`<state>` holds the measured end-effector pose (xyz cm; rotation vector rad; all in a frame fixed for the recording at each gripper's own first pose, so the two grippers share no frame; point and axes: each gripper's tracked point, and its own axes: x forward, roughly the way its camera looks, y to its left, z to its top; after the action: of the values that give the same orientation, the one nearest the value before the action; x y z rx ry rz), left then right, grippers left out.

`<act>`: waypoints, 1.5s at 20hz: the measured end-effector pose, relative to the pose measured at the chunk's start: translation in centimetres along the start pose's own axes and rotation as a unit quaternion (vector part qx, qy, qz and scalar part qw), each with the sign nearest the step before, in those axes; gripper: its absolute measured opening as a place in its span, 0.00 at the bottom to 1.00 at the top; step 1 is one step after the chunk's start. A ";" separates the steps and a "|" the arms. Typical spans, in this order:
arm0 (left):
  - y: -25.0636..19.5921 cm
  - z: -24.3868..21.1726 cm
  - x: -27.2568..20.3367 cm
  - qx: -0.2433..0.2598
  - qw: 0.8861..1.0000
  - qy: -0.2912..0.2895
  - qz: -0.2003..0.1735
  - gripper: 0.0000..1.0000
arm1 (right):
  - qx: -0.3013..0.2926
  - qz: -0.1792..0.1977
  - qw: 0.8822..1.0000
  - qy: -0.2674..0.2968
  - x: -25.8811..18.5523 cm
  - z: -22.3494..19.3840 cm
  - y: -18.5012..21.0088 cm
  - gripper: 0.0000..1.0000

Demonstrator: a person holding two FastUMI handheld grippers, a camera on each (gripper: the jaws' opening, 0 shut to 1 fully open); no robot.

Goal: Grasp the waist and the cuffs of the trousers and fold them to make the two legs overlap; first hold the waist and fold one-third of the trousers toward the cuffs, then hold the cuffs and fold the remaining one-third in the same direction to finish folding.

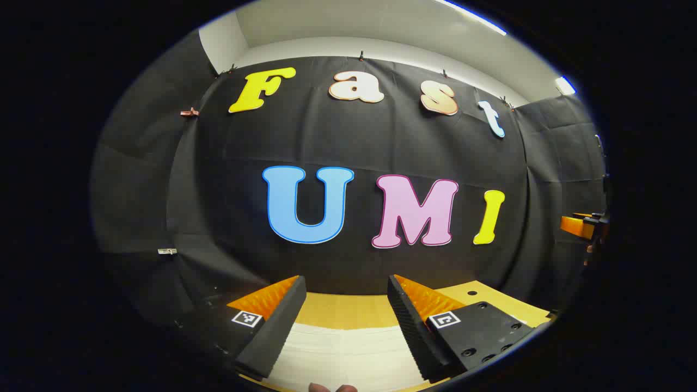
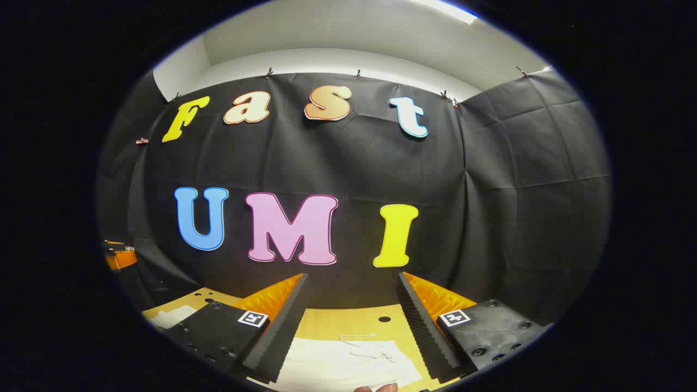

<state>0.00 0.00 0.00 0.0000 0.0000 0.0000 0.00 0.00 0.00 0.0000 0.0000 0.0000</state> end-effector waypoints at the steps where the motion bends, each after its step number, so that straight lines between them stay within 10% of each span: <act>1: 0.0 0.0 -0.2 0.001 1.000 -0.001 -0.002 0.95 | -0.001 0.001 1.000 0.000 -0.1 0.1 0.2 0.98; 18: 0.6 -0.3 -1.1 0.007 1.000 0.008 0.007 0.95 | -0.054 0.005 0.999 -0.002 -1.1 -0.2 1.9 0.97; 25: 7.3 -3.2 -3.1 0.184 0.982 0.020 0.044 0.98 | -0.234 0.041 0.971 0.025 -1.9 -4.5 1.2 0.97; 30: 9.3 -10.2 -4.4 0.352 0.934 0.069 0.004 0.97 | -0.331 0.078 0.937 0.083 -3.4 -11.0 -0.7 0.98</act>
<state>-4.36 9.31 -10.16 0.7195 0.1409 0.0073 -3.45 -0.67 -10.98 -0.6756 0.1699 0.1600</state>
